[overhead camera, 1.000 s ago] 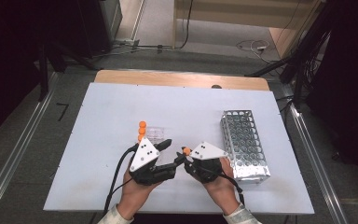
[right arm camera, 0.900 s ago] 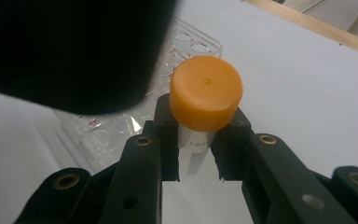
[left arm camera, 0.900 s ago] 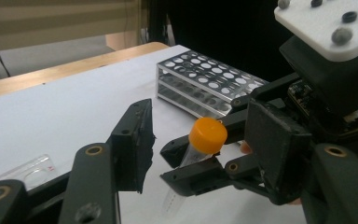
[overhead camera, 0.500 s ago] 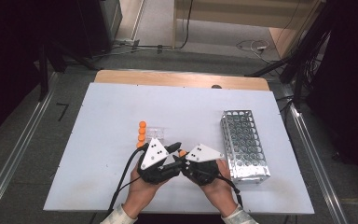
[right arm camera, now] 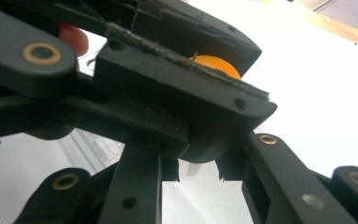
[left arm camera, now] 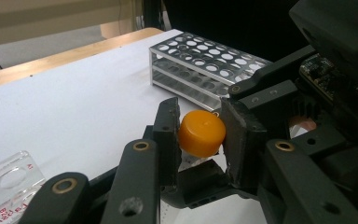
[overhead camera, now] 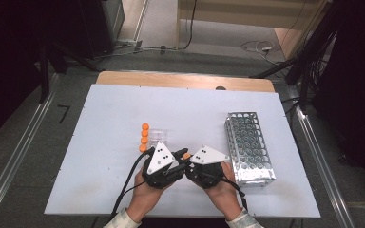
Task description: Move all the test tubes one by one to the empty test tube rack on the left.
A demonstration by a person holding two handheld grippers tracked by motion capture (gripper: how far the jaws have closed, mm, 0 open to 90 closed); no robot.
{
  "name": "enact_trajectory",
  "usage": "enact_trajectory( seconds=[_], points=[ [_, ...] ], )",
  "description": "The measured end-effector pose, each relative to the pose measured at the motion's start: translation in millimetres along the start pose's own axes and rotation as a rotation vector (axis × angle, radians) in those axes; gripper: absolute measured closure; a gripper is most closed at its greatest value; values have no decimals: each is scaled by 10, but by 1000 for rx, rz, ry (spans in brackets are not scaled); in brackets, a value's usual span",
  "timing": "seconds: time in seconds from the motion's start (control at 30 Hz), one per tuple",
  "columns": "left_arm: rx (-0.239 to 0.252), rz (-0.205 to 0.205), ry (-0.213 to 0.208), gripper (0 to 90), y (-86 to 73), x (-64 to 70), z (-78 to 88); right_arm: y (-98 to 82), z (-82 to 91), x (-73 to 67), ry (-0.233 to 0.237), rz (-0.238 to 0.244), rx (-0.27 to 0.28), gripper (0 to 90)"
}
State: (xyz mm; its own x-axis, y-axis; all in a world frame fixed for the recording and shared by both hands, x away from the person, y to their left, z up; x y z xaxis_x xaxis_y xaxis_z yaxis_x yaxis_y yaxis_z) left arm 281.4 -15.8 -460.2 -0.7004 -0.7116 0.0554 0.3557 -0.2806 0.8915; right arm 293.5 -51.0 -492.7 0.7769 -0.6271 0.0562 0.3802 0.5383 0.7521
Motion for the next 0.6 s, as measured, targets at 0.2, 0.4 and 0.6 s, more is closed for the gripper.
enact_trajectory(
  seconds=[0.2,0.4,0.6],
  points=[
    [12,-6,5,697,19,-5,18,-1,-2,-20,14,9,-2,563],
    [26,-1,8,697,44,-26,54,4,-27,-25,32,-13,1,333],
    [48,9,16,697,79,-57,108,27,-8,35,17,-49,28,244]
  ],
)
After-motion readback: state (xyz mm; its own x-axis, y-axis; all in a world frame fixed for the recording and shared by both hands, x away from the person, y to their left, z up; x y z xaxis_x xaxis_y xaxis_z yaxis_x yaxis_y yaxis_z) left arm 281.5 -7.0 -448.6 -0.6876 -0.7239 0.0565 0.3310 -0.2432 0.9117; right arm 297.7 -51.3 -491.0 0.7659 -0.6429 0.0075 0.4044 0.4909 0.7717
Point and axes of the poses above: each handheld gripper's, and its own axes: z roughly backward along the jaws, y roughly out of its top, x roughly to its right, the point moved 10 cm from there along -z, roughly forward along the jaws, and after that the axes turned 7 degrees about -x, right-handed, at the moved point
